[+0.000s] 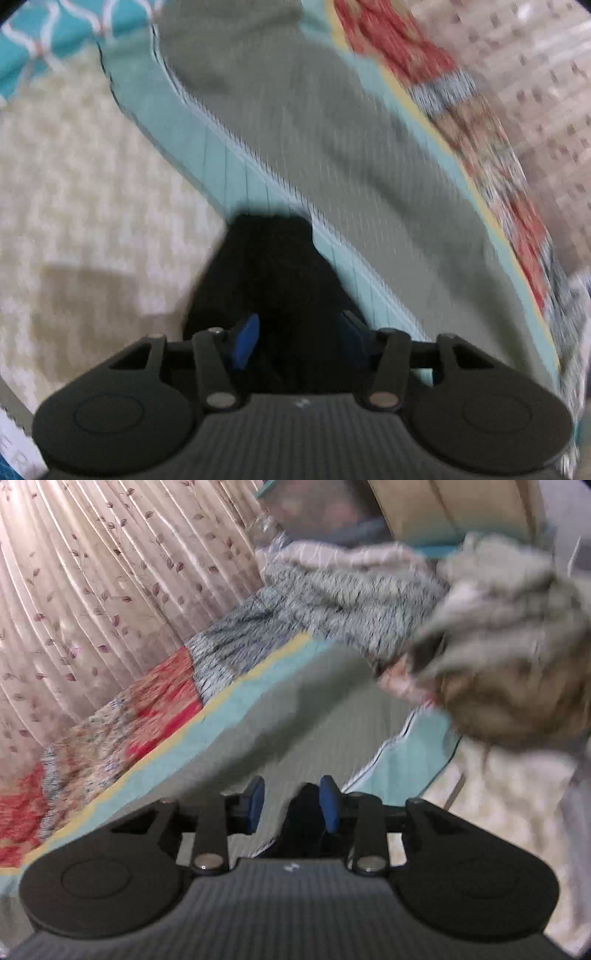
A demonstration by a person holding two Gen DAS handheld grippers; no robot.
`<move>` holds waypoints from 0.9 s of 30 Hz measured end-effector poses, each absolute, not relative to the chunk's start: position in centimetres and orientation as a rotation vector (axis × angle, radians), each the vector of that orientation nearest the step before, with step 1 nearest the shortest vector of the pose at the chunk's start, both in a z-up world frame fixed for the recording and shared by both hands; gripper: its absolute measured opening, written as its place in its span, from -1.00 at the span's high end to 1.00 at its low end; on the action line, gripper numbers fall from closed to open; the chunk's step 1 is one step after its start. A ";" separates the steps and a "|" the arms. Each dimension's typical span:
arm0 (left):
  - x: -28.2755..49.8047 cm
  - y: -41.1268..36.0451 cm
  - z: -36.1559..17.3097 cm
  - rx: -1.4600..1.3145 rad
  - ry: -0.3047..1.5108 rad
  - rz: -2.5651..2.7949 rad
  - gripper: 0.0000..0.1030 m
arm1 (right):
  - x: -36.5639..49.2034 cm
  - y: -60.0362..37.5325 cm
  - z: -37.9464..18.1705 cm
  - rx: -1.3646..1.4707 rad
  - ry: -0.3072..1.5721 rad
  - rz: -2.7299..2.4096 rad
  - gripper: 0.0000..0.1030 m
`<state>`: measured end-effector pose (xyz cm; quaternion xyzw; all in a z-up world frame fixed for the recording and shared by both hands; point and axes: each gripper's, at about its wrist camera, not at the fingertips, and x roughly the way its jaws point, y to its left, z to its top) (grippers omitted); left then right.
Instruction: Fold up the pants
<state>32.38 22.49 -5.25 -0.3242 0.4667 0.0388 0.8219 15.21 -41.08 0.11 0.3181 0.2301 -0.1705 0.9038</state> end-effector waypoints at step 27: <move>22.9 25.1 -13.7 -0.981 0.992 0.010 0.59 | -5.7 -32.1 -8.9 0.419 0.676 -0.149 -0.21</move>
